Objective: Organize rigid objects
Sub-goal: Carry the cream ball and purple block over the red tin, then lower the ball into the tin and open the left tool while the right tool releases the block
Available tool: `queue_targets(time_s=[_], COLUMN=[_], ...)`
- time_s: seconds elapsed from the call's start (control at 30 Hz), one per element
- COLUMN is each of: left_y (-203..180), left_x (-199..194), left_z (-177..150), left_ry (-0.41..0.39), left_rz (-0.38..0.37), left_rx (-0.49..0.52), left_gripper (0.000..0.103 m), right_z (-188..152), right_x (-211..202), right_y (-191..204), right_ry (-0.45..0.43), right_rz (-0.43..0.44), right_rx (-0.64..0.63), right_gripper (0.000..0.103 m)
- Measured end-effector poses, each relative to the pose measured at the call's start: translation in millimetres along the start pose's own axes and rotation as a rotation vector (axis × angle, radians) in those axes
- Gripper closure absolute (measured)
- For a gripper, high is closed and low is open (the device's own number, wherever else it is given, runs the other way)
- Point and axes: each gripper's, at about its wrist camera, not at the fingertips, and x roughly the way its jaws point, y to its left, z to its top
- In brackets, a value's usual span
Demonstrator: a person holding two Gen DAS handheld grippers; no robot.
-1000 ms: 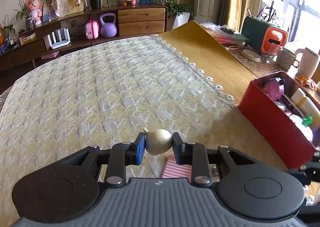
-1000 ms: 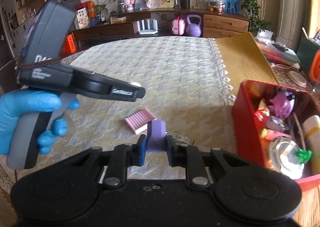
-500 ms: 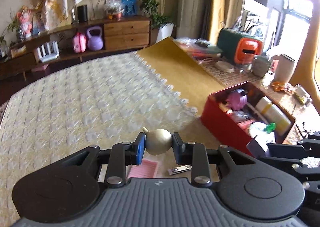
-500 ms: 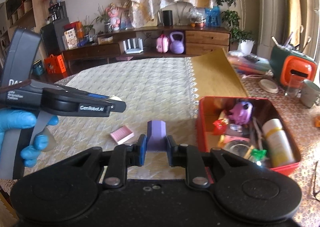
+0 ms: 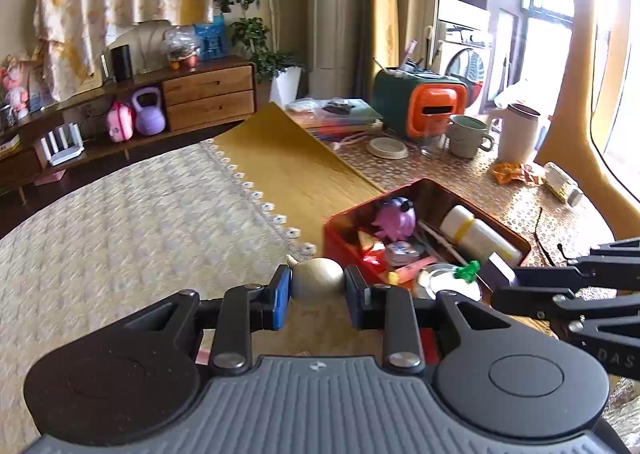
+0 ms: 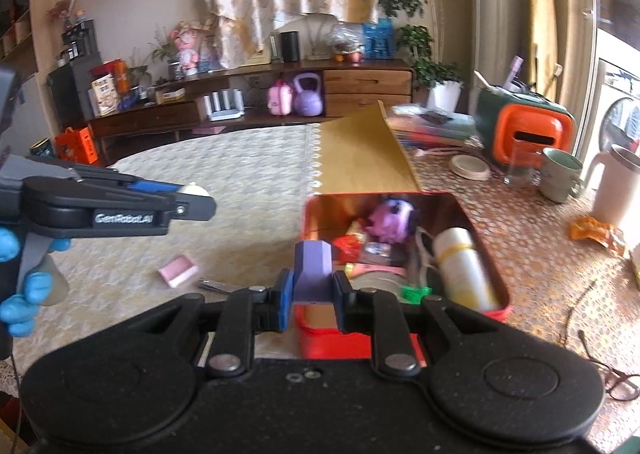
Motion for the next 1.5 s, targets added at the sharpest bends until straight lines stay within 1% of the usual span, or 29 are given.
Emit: queue_targets(time_s=[0.23,0.5,0.63,0.77,1.07,1.13,1.4,1.5], left_y=[-34.2,-61.1,-65.2,-66.6,-66.4,-67.4,-66.3,-66.7], left_x=[19.2,51.6,72.4,94.7,137.3,142.6,158.2,159.8], left_z=[6.5,12.0,15.7,19.6,29.1,29.0,20.8,18.4], left_ry=[0.022,0.060,0.086,0.109,0.144,0.146,0.178,0.175], left_rz=[-0.051,-0.095,-0.091,-0.070,-0.052,-0.058,-0.045,-0.051], left_rx=[0.048,0.070,0.079,0.093,0.100,0.106,0.124,0.127], left_gripper=[0.075,0.075,0.074,0.074,0.074,0.074,0.075,0.074], right_z=[-0.3,2.1,6.7,14.0,18.7,18.8,14.7,13.1], right_x=[4.8,24.3,38.1,55.4,89.1,94.6,107.2,108.9], right_y=[-33.0,-54.2,-60.1,-63.7,-73.4,-74.3,-74.4,-74.4], right_ry=[0.009,0.039,0.052,0.072,0.121,0.131,0.162,0.168], right_rz=[-0.038,-0.059,-0.055,-0.039,-0.046,-0.048,-0.048,-0.048], right_rx=[0.038,0.019,0.012,-0.016,-0.036,-0.046,-0.085,-0.087], right_gripper=[0.083,0.084,0.084,0.084,0.084,0.084,0.084,0.084])
